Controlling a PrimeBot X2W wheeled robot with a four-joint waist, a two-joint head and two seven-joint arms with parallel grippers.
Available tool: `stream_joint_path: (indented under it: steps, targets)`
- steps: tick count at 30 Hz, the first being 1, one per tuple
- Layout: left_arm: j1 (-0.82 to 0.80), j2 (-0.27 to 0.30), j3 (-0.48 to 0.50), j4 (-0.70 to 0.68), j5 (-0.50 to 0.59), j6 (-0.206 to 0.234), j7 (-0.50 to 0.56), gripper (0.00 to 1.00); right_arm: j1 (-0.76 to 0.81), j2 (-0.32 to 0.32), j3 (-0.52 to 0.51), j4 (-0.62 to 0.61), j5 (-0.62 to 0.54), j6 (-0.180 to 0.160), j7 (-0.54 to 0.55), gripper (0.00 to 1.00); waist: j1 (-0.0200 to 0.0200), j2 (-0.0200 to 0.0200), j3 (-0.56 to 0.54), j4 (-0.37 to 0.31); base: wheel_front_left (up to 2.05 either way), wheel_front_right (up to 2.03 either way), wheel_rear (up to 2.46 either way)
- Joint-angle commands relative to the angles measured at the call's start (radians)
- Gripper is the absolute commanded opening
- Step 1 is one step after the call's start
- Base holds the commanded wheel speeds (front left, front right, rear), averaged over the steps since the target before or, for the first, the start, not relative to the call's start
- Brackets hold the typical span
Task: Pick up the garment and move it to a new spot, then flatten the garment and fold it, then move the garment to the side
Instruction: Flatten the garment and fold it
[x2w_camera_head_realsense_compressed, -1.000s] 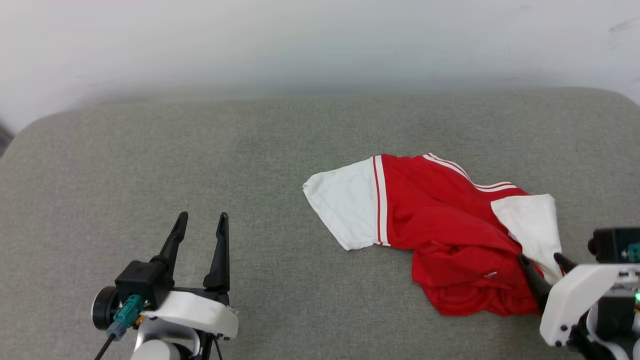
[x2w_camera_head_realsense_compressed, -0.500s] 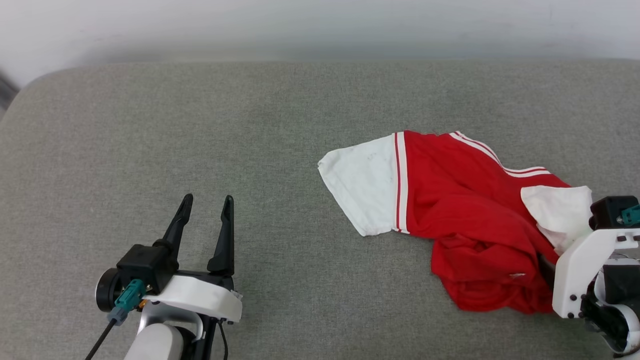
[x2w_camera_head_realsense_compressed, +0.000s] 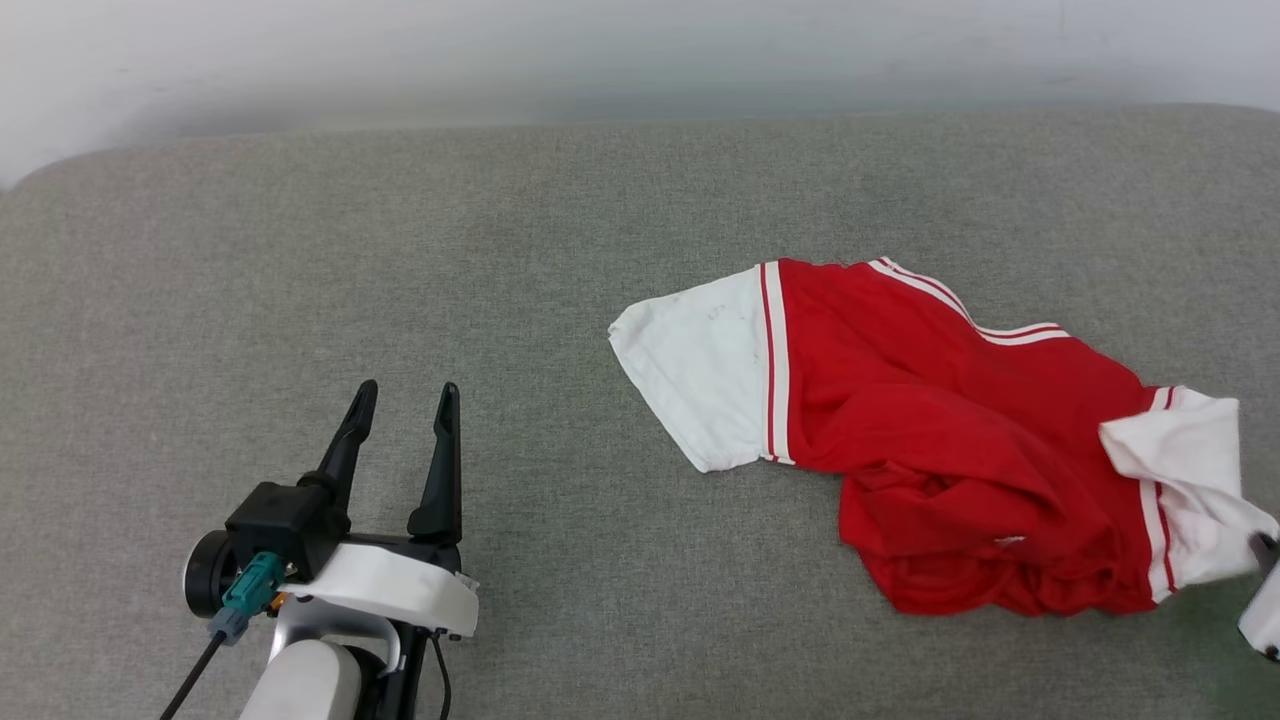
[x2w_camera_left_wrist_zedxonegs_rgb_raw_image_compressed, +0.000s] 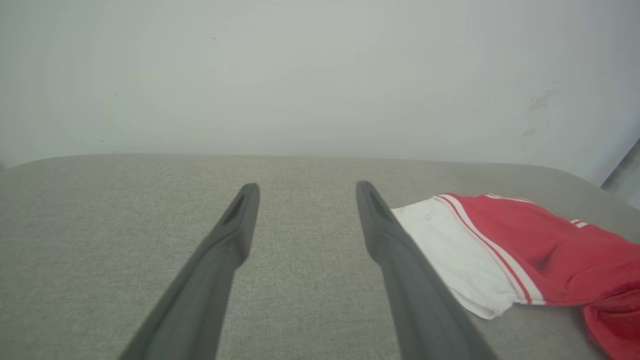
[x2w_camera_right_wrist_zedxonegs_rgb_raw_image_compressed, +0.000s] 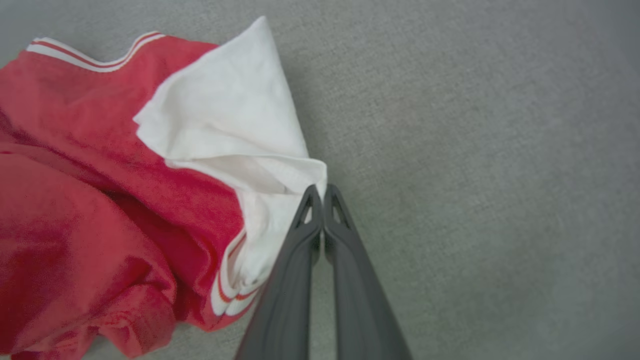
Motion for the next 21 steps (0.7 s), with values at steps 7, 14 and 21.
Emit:
stream_joint_path:
  steps: [7, 14, 21]
  targets:
    - [-0.001, 0.006, 0.007, -0.002, 0.001, 0.004, -0.006, 1.0, 0.003, 0.047, -0.1, 0.105, 0.004, 0.0, -0.127, 1.0, 0.0, 0.0, -0.003, -0.006, 0.0, 0.0, 0.0]
    - [0.011, 0.013, 0.008, -0.002, 0.001, 0.008, -0.007, 1.0, -0.006, 0.06, -0.045, 0.083, -0.013, 0.0, -0.349, 1.0, 0.0, 0.0, -0.019, -0.013, 0.0, 0.0, 0.0]
    - [0.036, 0.022, 0.01, 0.001, -0.003, 0.019, 0.0, 1.0, 0.033, 0.068, 0.109, -0.01, -0.064, 0.0, -0.581, 1.0, 0.0, 0.0, -0.063, -0.026, 0.0, 0.0, 0.0]
